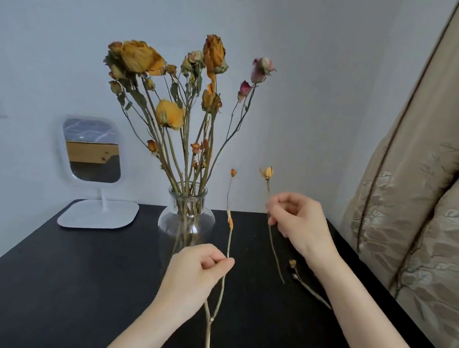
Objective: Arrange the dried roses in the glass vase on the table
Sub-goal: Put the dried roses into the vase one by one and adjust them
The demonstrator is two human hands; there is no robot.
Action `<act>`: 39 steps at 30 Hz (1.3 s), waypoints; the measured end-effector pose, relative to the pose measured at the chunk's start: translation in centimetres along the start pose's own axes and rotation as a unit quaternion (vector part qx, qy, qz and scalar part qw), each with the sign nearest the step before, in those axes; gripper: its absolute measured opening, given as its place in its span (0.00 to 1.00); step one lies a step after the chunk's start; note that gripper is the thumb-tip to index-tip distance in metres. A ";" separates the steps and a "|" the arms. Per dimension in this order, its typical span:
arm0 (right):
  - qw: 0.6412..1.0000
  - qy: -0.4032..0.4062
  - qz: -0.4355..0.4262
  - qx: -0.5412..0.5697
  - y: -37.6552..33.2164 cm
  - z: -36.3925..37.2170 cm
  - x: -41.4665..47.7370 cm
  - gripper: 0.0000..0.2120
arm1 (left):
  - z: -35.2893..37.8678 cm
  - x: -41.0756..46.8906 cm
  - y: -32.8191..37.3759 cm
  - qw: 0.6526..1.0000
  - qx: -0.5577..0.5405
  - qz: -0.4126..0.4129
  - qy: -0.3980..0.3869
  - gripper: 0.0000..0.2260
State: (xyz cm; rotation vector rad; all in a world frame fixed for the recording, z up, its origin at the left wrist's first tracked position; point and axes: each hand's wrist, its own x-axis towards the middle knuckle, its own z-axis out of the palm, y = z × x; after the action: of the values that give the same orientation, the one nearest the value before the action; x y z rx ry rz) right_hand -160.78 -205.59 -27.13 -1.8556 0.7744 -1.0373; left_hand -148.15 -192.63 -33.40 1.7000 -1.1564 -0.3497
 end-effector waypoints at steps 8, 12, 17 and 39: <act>0.985 -0.019 -0.117 0.130 -6.7 3.3 0.1 0.04 | -7.6 -0.9 3.3 0.988 -0.030 0.066 0.138 0.04; 0.973 -0.014 -0.139 0.185 -9.0 4.6 0.7 0.04 | -9.6 1.1 5.2 0.971 -0.055 0.092 0.213 0.03; 0.961 0.000 -0.164 0.224 -10.8 5.7 1.3 0.04 | -11.3 4.2 7.7 0.951 -0.067 0.142 0.268 0.02; 0.983 0.036 -0.113 0.144 -7.9 8.7 2.2 0.04 | -7.5 8.4 4.6 0.937 -0.043 0.130 0.321 0.08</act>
State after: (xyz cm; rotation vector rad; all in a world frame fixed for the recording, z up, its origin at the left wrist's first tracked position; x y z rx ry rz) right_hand -151.28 -200.58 -21.95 -1.6885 0.4328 -1.2923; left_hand -141.22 -195.39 -23.77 1.4003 -0.8384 0.3042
